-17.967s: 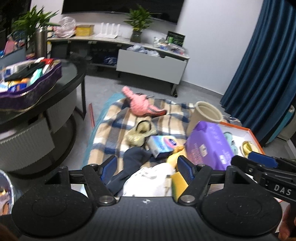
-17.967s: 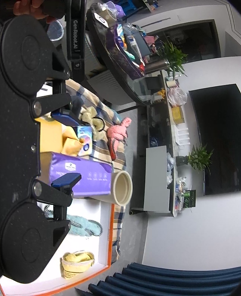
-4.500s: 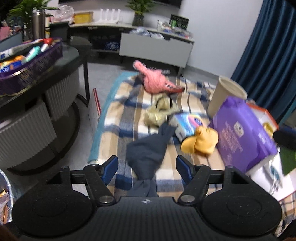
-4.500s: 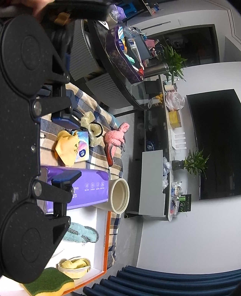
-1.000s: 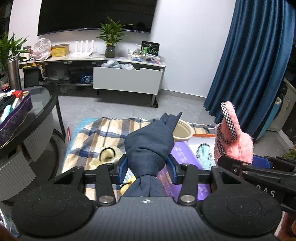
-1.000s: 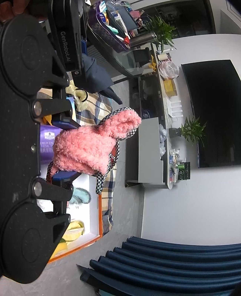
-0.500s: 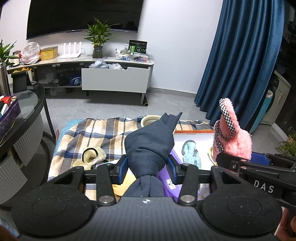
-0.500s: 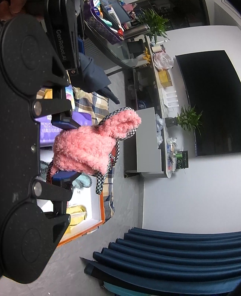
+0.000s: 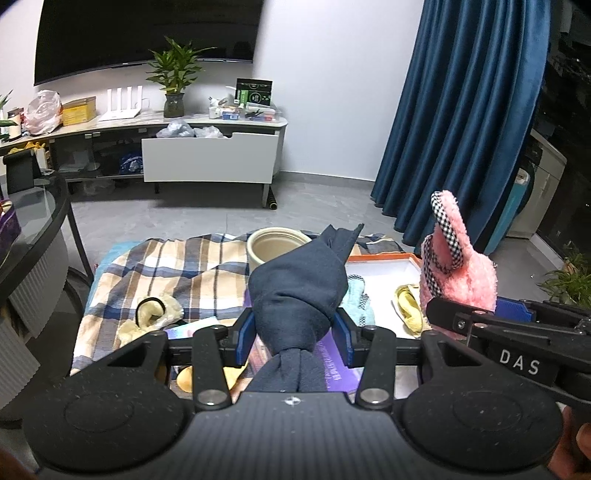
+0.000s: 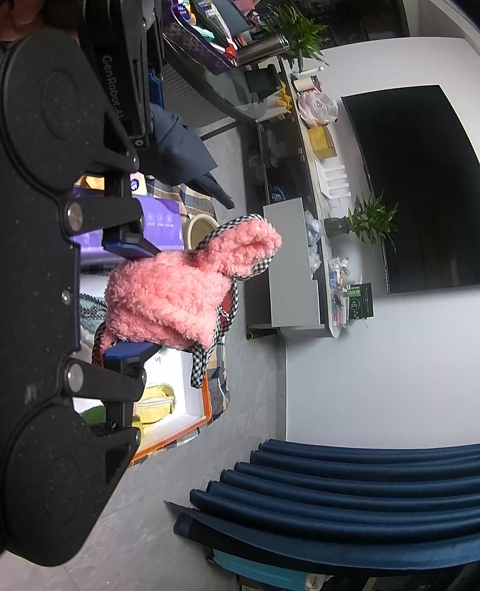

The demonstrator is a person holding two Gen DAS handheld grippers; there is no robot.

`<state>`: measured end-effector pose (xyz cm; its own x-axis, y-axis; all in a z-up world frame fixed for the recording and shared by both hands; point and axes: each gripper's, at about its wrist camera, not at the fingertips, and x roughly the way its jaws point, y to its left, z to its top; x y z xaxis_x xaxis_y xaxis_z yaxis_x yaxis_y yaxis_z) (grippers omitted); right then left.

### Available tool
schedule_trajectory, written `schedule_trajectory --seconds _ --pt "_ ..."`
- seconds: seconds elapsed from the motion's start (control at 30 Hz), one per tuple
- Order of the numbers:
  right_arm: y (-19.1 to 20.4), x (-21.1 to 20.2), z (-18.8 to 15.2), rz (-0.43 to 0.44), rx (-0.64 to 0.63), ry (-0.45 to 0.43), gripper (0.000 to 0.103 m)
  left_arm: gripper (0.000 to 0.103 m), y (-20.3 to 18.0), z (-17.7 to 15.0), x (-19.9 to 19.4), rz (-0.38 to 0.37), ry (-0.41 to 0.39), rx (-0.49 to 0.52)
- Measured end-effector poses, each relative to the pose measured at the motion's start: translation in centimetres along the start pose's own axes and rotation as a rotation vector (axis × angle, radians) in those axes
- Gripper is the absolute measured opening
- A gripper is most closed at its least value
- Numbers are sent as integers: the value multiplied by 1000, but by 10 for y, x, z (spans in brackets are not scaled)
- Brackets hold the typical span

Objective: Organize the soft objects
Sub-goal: 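Lift and carry the navy cloth and pink fuzzy toy with both tools over the box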

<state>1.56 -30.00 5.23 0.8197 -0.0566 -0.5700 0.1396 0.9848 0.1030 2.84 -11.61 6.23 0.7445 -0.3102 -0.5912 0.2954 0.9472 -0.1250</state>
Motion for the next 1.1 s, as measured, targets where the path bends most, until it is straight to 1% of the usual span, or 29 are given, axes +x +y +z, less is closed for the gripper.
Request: schedule_trajectory --seconds 1.1 --pt "-52 -1 -6 -81 79 6 55 45 -35 1 21 -88 28 82"
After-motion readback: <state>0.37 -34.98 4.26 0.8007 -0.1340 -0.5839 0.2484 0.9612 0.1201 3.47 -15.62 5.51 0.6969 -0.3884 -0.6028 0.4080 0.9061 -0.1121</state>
